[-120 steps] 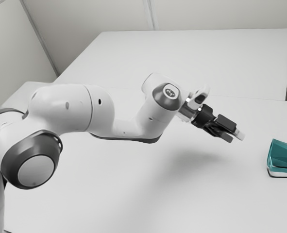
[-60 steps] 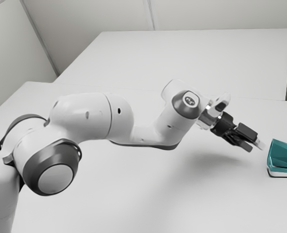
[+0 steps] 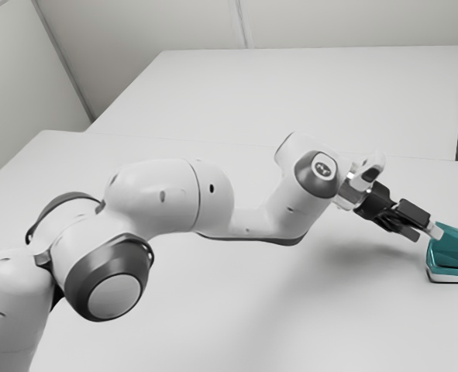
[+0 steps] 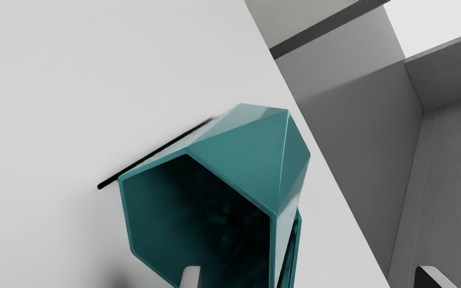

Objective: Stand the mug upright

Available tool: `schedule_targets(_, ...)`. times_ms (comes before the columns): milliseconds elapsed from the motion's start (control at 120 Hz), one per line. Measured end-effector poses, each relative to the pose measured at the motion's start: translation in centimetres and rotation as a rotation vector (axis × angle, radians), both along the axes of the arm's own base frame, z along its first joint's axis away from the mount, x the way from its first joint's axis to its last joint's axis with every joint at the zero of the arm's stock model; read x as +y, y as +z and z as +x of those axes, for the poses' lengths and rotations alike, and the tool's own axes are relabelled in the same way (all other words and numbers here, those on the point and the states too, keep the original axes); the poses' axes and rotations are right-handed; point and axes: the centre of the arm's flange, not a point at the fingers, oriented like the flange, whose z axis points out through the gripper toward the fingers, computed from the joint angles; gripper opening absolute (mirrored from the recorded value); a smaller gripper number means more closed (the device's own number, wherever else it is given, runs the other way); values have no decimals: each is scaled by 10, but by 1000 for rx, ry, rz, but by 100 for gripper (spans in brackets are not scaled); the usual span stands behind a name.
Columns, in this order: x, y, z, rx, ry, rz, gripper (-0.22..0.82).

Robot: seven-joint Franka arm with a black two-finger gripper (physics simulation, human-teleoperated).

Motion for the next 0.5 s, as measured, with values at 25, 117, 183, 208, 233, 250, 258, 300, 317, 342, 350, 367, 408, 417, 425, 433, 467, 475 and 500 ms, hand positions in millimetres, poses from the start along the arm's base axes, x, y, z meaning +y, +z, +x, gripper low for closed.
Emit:
schedule_targets(25, 0, -2, 1, 0, 2, 0, 58)
schedule_targets(117, -2, -6, 3, -1, 6, 1, 58)
schedule_targets(183, -5, -9, 4, -1, 6, -2, 58)
schedule_targets(208, -6, -10, 4, -2, 6, -3, 58)
schedule_targets(233, -7, -11, 5, -2, 6, -4, 58)
schedule_targets(250, -9, -12, 5, -2, 5, -6, 58)
schedule_targets(258, -9, -12, 5, -2, 5, -6, 58)
schedule_targets(300, -11, -13, 5, -1, 4, -9, 58)
schedule_targets(317, -12, -14, 5, -1, 4, -9, 58)
schedule_targets(342, -13, -14, 5, -2, 4, -10, 58)
schedule_targets(350, -13, -14, 5, -2, 3, -11, 58)
schedule_targets(367, -14, -15, 5, -2, 2, -11, 58)
schedule_targets(408, -17, -16, 5, -3, 0, -12, 58)
schedule_targets(417, -17, -16, 5, -3, -1, -12, 58)
schedule_targets(425, -18, -16, 5, -3, -1, -12, 58)
schedule_targets(433, -18, -17, 5, -3, -1, -12, 58)
schedule_targets(467, -20, -17, 5, -4, -2, -13, 58)
schedule_targets(475, -20, -18, 5, -4, -3, -14, 58)
schedule_targets(500, -21, -18, 4, -4, -4, -14, 58)
